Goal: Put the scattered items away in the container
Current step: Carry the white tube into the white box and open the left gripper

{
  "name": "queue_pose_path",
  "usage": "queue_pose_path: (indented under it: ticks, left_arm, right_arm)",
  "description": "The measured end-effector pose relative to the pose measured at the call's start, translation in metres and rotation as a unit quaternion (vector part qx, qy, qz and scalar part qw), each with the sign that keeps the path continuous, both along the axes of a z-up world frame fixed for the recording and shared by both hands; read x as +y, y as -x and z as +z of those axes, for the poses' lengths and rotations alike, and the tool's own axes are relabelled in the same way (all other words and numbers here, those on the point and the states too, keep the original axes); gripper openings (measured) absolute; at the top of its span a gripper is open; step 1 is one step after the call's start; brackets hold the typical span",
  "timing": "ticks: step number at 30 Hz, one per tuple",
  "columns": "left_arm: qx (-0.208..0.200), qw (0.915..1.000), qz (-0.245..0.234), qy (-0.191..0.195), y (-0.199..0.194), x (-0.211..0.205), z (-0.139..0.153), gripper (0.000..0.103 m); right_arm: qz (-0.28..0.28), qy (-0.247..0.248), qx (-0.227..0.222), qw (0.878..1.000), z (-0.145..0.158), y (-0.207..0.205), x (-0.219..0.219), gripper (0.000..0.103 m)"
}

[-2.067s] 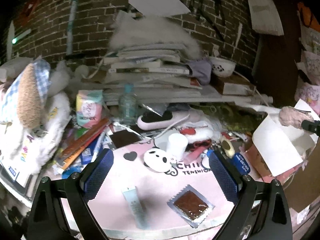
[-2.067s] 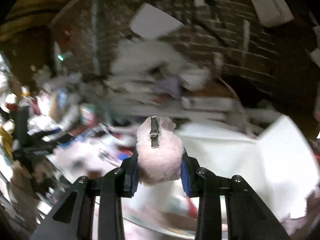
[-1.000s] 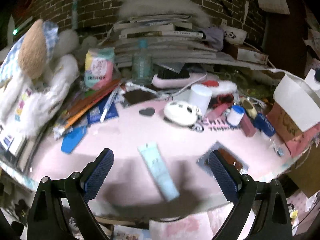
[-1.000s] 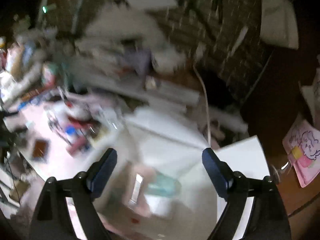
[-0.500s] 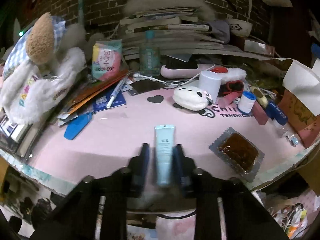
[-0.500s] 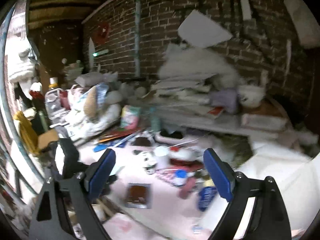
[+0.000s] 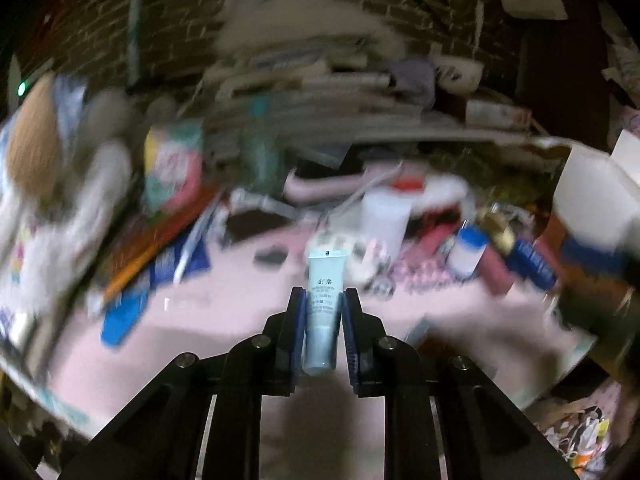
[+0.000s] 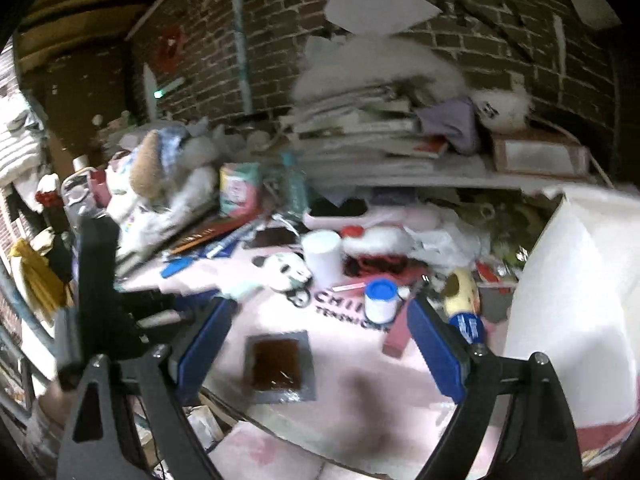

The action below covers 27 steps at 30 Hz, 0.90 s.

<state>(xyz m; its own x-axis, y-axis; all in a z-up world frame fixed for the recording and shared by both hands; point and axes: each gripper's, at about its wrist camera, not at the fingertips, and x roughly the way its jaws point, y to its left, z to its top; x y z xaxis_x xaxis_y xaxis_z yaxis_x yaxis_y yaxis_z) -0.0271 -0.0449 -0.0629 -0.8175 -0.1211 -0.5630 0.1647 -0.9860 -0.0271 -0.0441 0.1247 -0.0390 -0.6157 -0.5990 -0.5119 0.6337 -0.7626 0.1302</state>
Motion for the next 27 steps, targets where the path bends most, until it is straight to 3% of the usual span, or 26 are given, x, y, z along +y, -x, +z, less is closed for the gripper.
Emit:
queue_pose_path:
  ticks: [4,7,9,12,16,19,27]
  left_arm:
    - [0.04,0.9986,-0.033,0.007,0.019,0.014,0.044,0.013]
    - [0.066,0.9941,-0.086,0.006,0.033,0.036,0.083,0.013]
    - [0.077,0.9891,-0.125,0.001,0.04,0.053,0.104,0.013]
    - [0.077,0.9749,-0.208,-0.01,0.054,0.09,0.134,0.013]
    - [0.038,0.9531,-0.299,-0.022,0.079,0.143,0.153,0.013]
    - [-0.006,0.9379,-0.347,0.001,0.098,0.183,0.153,0.013]
    - [-0.108,0.9056,-0.409,0.035,0.128,0.25,0.132,0.013]
  right_arm:
    - [0.0,0.011,-0.015,1.0,-0.015,0.001,0.004,0.088]
    - [-0.003,0.0,-0.011,1.0,-0.022,-0.002,0.0,0.088]
    - [-0.014,-0.008,-0.003,1.0,-0.028,-0.005,-0.002,0.088]
    - [-0.027,-0.01,0.006,1.0,-0.035,-0.008,-0.002,0.088]
    - [-0.028,-0.006,-0.001,1.0,-0.041,-0.008,-0.002,0.088]
    - [-0.031,-0.003,-0.004,0.999,-0.042,-0.008,0.0,0.088]
    - [-0.072,0.036,-0.026,0.996,-0.048,0.002,0.025,0.088]
